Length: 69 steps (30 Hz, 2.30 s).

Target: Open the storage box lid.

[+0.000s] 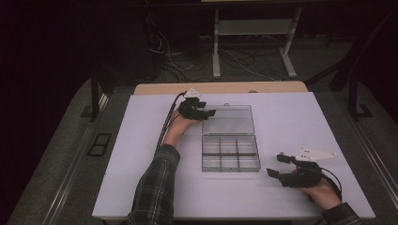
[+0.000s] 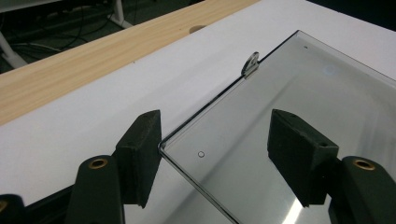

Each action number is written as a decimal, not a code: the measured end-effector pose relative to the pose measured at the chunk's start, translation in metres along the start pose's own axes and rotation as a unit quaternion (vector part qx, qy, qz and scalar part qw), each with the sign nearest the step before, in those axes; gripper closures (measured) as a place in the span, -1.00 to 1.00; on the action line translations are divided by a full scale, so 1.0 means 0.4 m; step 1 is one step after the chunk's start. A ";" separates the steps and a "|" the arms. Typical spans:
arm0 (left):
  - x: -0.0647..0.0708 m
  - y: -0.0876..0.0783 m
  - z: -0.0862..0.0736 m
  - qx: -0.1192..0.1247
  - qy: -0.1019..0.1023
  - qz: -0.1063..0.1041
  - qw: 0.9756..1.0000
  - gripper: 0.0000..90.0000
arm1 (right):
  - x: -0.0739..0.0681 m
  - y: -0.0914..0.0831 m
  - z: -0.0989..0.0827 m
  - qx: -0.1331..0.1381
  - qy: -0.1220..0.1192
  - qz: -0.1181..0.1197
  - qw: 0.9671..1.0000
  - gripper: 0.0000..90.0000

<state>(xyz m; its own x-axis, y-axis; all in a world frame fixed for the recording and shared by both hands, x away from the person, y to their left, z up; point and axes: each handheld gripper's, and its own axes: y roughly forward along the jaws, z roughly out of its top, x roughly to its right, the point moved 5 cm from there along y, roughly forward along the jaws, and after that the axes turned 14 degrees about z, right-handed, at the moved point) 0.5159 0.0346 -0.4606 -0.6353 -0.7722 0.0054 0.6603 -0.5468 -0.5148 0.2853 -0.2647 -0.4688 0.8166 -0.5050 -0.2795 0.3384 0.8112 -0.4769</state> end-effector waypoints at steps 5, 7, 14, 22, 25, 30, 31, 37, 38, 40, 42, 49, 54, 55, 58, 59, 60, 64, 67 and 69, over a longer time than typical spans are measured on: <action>0.000 0.006 -0.007 -0.007 -0.001 0.000 1.000 -0.25 | 0.000 0.000 0.000 0.000 0.000 0.000 1.000 -0.40; 0.000 0.007 -0.010 -0.011 -0.003 0.000 1.000 -0.26 | 0.000 0.000 0.000 0.000 0.000 0.000 1.000 -0.40; -0.002 0.014 -0.018 -0.017 -0.006 -0.002 1.000 -0.26 | 0.000 0.000 0.000 0.000 0.001 0.000 1.000 -0.40; -0.002 0.020 -0.028 -0.026 -0.015 -0.005 1.000 -0.27 | 0.000 0.000 0.000 -0.001 0.001 0.001 1.000 -0.40; -0.003 0.022 -0.032 -0.028 -0.014 -0.005 0.999 -0.27 | 0.000 0.001 0.000 -0.001 0.001 0.001 1.000 -0.40; -0.002 0.025 -0.035 -0.031 -0.013 -0.001 0.999 -0.26 | 0.000 0.001 0.000 -0.001 0.001 0.001 1.000 -0.40; -0.001 0.026 -0.034 -0.030 -0.012 -0.001 0.999 -0.27 | 0.000 0.001 -0.001 -0.001 0.001 0.001 1.000 -0.40; 0.001 0.024 -0.028 -0.024 -0.014 0.002 1.000 -0.27 | 0.001 0.000 -0.001 -0.001 0.001 0.000 1.000 -0.40; 0.001 0.023 -0.029 -0.025 -0.014 0.002 1.000 -0.27 | 0.001 0.001 0.000 -0.001 0.001 0.001 1.000 -0.40; 0.001 0.021 -0.029 -0.027 -0.017 0.003 0.999 -0.28 | 0.001 0.001 0.000 -0.001 0.001 0.001 1.000 -0.40; -0.001 0.015 -0.028 -0.029 -0.013 0.004 0.999 -0.28 | 0.002 0.002 0.000 -0.001 0.001 0.000 1.000 -0.40; 0.005 -0.006 -0.027 -0.030 -0.017 0.004 0.999 -0.31 | 0.005 0.003 0.001 -0.002 0.003 -0.001 1.000 -0.40; 0.010 -0.024 -0.036 -0.033 -0.014 0.009 0.999 -0.33 | 0.005 0.006 0.001 -0.003 0.004 -0.002 1.000 -0.40; 0.009 -0.029 -0.037 -0.033 -0.013 0.009 0.999 -0.33 | 0.005 0.006 0.000 -0.003 0.004 -0.002 1.000 -0.40; 0.008 -0.044 -0.037 -0.029 -0.018 0.012 0.999 -0.33 | 0.006 0.005 0.000 -0.003 0.003 -0.003 1.000 -0.40; 0.006 -0.050 -0.037 -0.027 -0.021 0.014 0.999 -0.33 | 0.006 0.004 0.000 -0.003 0.003 -0.003 1.000 -0.40; 0.007 -0.056 -0.036 -0.026 -0.027 0.014 0.999 -0.33 | 0.006 0.004 0.000 -0.003 0.003 -0.004 1.000 -0.40; 0.006 -0.080 -0.033 -0.025 -0.023 0.018 0.999 -0.34 | 0.006 0.005 0.000 -0.003 0.003 -0.003 1.000 -0.40; 0.008 -0.095 -0.026 -0.022 -0.020 0.017 0.999 -0.35 | 0.006 0.005 0.000 -0.003 0.003 -0.004 1.000 -0.40; 0.013 -0.104 -0.021 -0.021 -0.020 0.016 0.999 -0.36 | 0.007 0.004 0.000 -0.003 0.003 -0.004 1.000 -0.40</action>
<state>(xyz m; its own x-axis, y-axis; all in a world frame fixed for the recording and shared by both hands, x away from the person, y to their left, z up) 0.4819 0.0560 -0.4464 -0.5974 -0.8016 0.0230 0.6614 -0.5087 -0.5512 0.2882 -0.2645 -0.4703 0.8112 -0.5134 -0.2800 0.3428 0.8054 -0.4836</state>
